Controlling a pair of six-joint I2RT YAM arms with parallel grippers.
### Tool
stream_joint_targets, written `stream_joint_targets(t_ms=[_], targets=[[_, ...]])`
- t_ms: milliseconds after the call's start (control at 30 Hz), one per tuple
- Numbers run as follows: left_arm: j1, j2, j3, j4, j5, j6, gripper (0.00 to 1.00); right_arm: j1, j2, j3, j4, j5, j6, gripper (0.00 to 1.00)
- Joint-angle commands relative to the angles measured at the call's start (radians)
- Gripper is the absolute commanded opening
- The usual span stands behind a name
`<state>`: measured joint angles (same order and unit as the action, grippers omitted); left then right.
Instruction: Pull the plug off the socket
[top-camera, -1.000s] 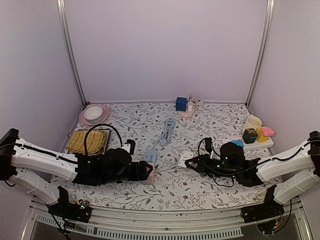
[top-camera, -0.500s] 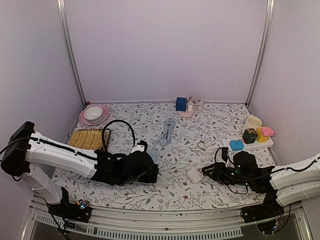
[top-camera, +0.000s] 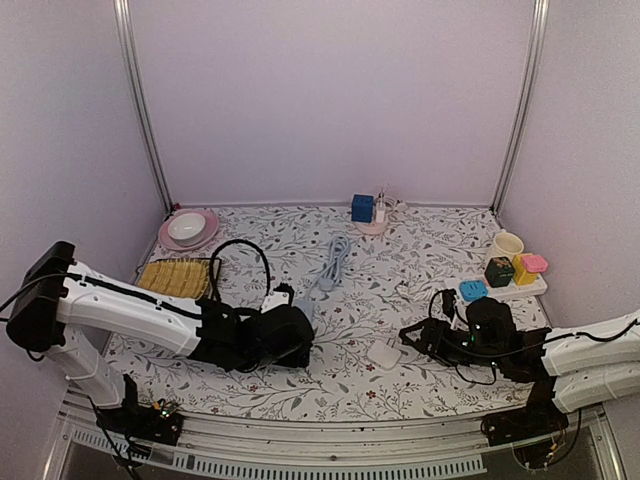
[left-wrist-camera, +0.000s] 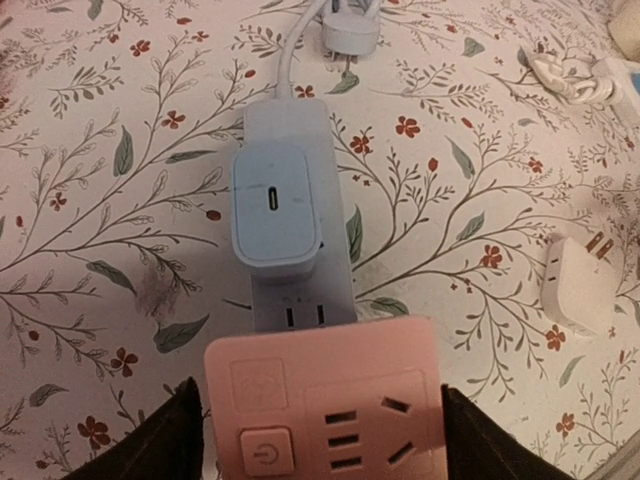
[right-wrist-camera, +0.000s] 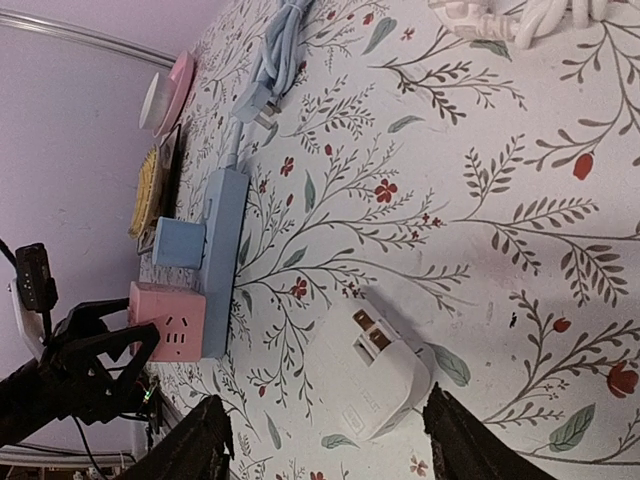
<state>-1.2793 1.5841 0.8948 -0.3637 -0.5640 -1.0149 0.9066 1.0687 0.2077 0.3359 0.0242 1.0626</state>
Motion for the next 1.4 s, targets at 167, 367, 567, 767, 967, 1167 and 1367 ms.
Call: stream_joint_targets(t_ms=[167,367,567,767,967,1167,1367], targets=[[-0.014,0.070,0.074,-0.044,-0.003,0.047,0.78,0.014,0.058,0.102,-0.044,-0.023,-0.083,0.75],[-0.015,0.067,0.075,-0.036,0.002,0.056,0.71,0.050,0.111,0.165,-0.061,-0.016,-0.115,0.78],[-0.017,-0.032,-0.018,0.153,0.071,0.122,0.42,0.083,0.172,0.224,-0.056,-0.022,-0.130,0.79],[-0.015,-0.130,-0.164,0.414,0.200,0.154,0.32,0.111,0.259,0.292,-0.026,-0.042,-0.136,0.79],[-0.014,-0.189,-0.298,0.670,0.292,0.157,0.31,0.126,0.369,0.364,0.014,-0.081,-0.136,0.79],[-0.012,-0.215,-0.394,0.855,0.328,0.144,0.31,0.138,0.495,0.435,0.038,-0.122,-0.138,0.78],[-0.013,-0.240,-0.459,0.988,0.341,0.148,0.31,0.138,0.567,0.446,0.089,-0.147,-0.106,0.76]])
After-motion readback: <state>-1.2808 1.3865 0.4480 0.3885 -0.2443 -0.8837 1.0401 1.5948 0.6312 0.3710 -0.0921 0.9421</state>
